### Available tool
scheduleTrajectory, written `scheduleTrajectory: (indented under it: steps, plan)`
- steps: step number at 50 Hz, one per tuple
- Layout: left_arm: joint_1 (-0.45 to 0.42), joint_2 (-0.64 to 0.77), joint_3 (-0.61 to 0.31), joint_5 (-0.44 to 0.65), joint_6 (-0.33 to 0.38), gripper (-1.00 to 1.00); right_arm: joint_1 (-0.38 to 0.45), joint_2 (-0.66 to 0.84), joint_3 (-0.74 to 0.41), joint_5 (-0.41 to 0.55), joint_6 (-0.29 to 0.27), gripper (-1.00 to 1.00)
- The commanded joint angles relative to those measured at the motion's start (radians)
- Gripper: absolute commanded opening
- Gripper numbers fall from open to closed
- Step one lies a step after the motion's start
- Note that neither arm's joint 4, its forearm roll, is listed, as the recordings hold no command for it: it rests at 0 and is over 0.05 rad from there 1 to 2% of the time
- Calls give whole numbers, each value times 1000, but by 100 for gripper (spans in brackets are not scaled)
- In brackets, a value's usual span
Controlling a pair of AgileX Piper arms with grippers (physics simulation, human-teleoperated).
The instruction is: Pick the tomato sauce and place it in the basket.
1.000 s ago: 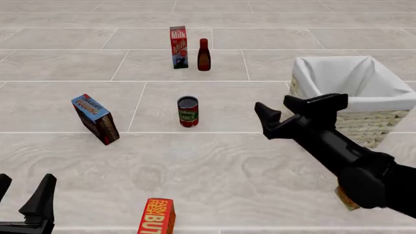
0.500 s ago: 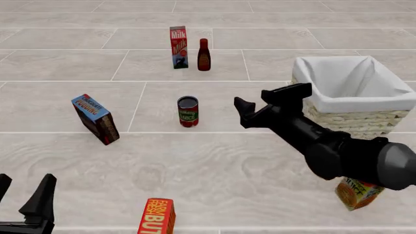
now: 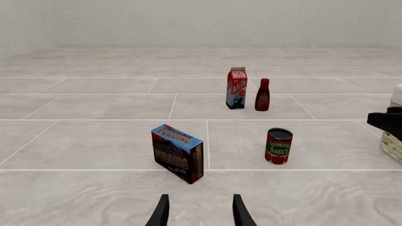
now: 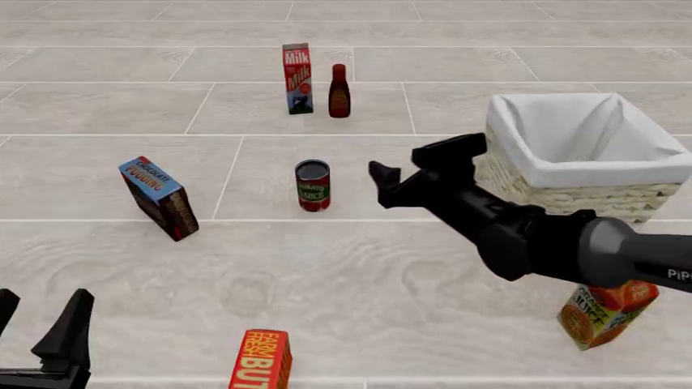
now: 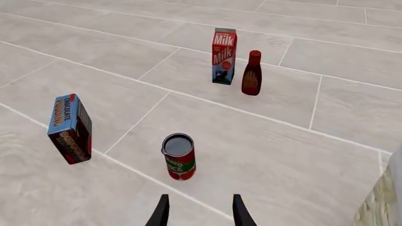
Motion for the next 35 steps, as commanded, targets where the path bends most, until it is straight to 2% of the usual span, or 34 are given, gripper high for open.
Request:
scheduleTrajectory:
  steps: [1,35]
  plan:
    - [0,0,0,0,0,100,13,50,-40,10,-4,100]
    - [0,0,0,0,0,100,13,182,-163,16,-29,100]
